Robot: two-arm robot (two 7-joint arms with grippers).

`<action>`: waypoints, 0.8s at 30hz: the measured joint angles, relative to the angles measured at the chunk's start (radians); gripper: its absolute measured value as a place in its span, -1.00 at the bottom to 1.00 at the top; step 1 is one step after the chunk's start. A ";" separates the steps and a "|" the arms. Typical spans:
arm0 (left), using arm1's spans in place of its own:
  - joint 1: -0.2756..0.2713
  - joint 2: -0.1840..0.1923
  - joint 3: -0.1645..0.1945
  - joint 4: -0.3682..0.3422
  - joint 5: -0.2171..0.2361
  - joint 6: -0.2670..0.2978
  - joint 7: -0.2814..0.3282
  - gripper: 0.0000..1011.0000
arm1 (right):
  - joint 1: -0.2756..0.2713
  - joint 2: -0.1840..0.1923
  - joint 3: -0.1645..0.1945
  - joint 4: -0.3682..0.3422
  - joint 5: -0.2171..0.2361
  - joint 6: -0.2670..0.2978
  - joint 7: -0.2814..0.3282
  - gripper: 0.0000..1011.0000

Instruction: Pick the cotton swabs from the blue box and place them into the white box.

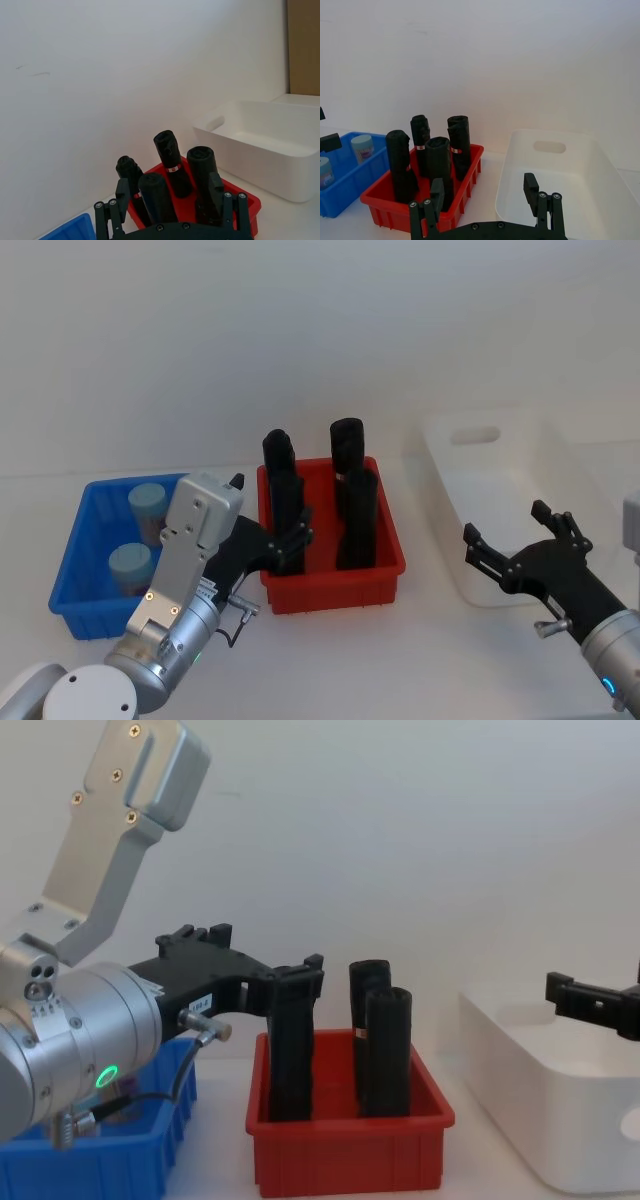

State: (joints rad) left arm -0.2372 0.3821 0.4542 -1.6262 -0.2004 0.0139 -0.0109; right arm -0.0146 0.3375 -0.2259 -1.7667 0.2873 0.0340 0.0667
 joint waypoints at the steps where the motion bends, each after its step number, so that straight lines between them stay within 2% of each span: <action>1: 0.000 0.000 0.000 0.000 0.000 0.000 0.000 0.99 | 0.000 0.000 0.000 0.000 0.000 0.000 0.000 0.98; 15: -0.005 -0.001 -0.004 0.006 -0.002 0.001 -0.004 0.99 | 0.000 0.000 0.000 0.000 0.000 0.000 0.000 0.98; 24: -0.020 -0.002 -0.023 0.032 -0.029 0.020 -0.009 0.99 | 0.000 0.000 0.000 0.000 0.000 0.000 0.000 0.98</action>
State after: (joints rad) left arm -0.2576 0.3805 0.4309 -1.5946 -0.2298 0.0343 -0.0201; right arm -0.0146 0.3375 -0.2259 -1.7668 0.2873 0.0340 0.0668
